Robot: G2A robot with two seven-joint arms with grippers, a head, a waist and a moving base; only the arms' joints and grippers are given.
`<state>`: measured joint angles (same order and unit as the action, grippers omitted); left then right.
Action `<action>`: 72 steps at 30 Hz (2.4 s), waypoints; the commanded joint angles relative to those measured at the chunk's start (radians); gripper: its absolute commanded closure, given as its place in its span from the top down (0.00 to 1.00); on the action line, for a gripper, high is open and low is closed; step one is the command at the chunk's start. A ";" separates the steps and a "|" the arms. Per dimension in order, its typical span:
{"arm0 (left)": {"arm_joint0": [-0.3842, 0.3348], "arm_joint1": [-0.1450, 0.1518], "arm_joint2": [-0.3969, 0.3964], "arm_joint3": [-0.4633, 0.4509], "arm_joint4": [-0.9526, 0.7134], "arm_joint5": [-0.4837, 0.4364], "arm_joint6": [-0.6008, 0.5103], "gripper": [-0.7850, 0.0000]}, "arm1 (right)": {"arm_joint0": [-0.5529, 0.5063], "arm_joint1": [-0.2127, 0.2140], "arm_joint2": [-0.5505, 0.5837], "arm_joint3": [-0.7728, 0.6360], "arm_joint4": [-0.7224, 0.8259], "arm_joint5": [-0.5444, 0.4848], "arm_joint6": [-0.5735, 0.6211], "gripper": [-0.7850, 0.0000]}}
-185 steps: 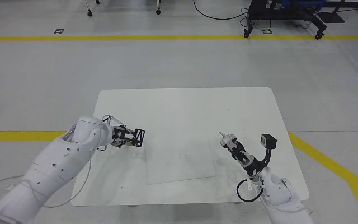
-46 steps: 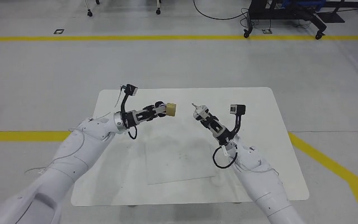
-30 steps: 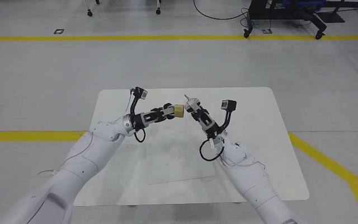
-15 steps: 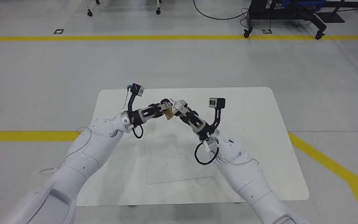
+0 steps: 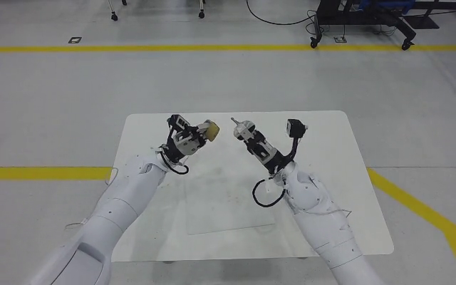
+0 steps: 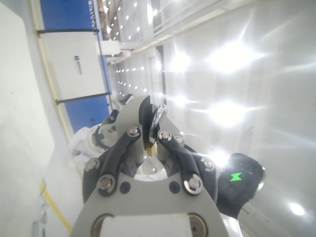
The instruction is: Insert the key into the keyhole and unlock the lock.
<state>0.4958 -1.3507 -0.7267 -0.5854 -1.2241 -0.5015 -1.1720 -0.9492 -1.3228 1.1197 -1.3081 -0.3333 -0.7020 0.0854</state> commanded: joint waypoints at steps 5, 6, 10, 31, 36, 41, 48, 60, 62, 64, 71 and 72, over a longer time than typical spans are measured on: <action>0.001 0.001 -0.001 -0.001 -0.003 0.000 0.002 0.00 | -0.022 0.000 -0.002 -0.031 -0.060 0.033 -0.022 0.00; 0.001 0.001 -0.001 -0.001 -0.003 0.000 0.002 0.00 | -0.022 0.000 -0.002 -0.031 -0.060 0.033 -0.022 0.00; 0.001 0.001 -0.001 -0.001 -0.003 0.000 0.002 0.00 | -0.022 0.000 -0.002 -0.031 -0.060 0.033 -0.022 0.00; 0.040 -0.014 -0.027 -0.108 0.192 0.047 0.363 0.00 | -0.206 0.013 0.049 -0.316 0.003 0.376 0.107 0.00; 0.039 -0.020 -0.043 -0.121 0.225 0.061 0.379 0.00 | -0.204 0.009 0.030 -0.326 -0.011 0.446 0.118 0.00; 0.047 -0.021 -0.068 -0.121 0.246 0.060 0.373 0.00 | -0.195 0.005 0.029 -0.317 0.000 0.463 0.107 0.00; 0.069 -0.023 -0.102 -0.132 0.259 0.054 0.347 0.00 | -0.177 -0.001 0.013 -0.293 0.004 0.479 0.122 0.00; 0.082 -0.028 -0.144 -0.142 0.315 0.056 0.331 0.00 | -0.168 -0.008 0.010 -0.276 -0.001 0.477 0.099 0.00; 0.086 -0.029 -0.151 -0.141 0.319 0.056 0.331 0.00 | -0.170 -0.009 0.011 -0.281 -0.003 0.478 0.100 0.00; 0.089 -0.030 -0.157 -0.138 0.326 0.054 0.330 0.00 | -0.172 -0.009 0.010 -0.286 -0.009 0.480 0.103 0.00; 0.100 -0.035 -0.181 -0.138 0.338 0.039 0.323 0.00 | -0.168 -0.013 0.003 -0.273 -0.017 0.493 0.099 0.00; 0.102 -0.035 -0.185 -0.139 0.340 0.035 0.322 0.00 | -0.166 -0.014 0.002 -0.270 -0.016 0.494 0.098 0.00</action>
<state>0.5962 -1.3855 -0.9078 -0.7238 -0.8859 -0.4626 -0.8495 -1.1164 -1.3362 1.1222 -1.5806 -0.3507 -0.2085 0.1847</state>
